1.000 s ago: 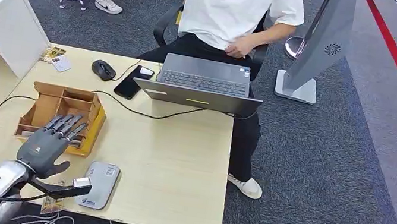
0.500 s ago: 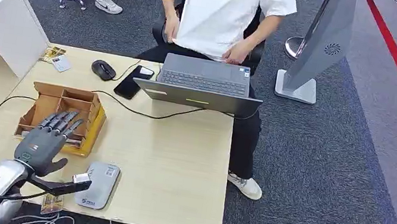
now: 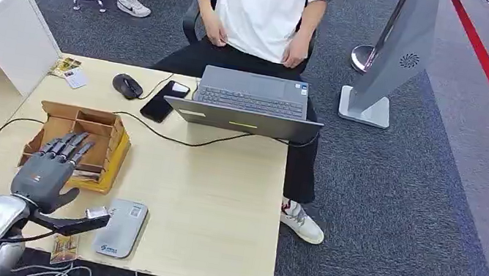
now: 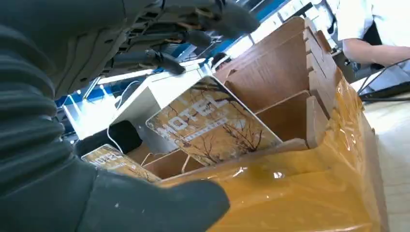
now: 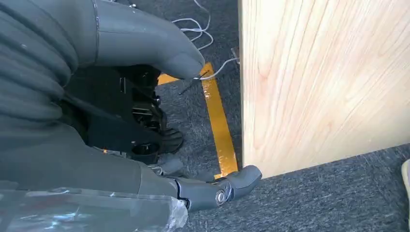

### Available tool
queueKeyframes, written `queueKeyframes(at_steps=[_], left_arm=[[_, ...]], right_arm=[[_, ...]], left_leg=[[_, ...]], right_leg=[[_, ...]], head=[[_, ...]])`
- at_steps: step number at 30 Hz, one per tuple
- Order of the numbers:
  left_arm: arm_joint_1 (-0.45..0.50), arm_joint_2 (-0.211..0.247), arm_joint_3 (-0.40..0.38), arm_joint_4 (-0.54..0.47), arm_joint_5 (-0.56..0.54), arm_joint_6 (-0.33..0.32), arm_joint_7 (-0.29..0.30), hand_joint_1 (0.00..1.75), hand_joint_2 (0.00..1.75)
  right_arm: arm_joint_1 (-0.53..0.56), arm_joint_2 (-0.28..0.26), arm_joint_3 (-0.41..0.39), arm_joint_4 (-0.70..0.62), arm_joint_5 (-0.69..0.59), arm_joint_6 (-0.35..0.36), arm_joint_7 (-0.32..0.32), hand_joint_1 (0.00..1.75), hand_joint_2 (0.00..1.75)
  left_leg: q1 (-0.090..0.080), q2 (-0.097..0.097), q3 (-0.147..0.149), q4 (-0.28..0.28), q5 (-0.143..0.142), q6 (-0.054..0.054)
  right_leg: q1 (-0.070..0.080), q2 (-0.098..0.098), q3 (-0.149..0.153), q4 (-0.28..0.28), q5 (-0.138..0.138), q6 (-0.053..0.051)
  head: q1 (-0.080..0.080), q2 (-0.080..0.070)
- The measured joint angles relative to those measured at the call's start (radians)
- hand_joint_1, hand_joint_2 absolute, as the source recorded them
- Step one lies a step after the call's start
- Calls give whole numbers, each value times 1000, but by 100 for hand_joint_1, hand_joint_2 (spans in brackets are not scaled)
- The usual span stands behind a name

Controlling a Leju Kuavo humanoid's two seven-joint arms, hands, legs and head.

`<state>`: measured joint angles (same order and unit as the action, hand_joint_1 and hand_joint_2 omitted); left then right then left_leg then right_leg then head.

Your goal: Pass the card to the sensor for recognition and then transmit it.

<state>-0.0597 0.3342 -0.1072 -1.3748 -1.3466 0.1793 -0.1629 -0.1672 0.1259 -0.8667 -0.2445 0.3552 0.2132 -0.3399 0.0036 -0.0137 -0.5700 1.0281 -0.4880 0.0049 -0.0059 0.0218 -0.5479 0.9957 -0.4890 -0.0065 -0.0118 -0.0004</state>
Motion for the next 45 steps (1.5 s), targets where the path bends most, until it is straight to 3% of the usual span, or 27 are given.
queueKeyframes(at_steps=[21,35,45], left_arm=[[-6,-3,22,-13,0,2,0,175,175],[-213,-36,36,-141,6,-49,21,175,175],[-243,-55,36,-163,6,-54,24,175,175]], right_arm=[[0,0,0,0,0,0,0,0,175],[-1,12,13,-3,10,-4,11,0,175],[-1,14,19,-3,10,-4,11,0,175]], left_leg=[[0,0,0,0,0,0],[0,-1,0,0,2,0],[0,0,0,0,2,0]], right_leg=[[0,0,0,0,0,0],[0,-1,0,0,1,1],[0,0,0,0,1,1]], head=[[0,0],[0,0],[0,0]])
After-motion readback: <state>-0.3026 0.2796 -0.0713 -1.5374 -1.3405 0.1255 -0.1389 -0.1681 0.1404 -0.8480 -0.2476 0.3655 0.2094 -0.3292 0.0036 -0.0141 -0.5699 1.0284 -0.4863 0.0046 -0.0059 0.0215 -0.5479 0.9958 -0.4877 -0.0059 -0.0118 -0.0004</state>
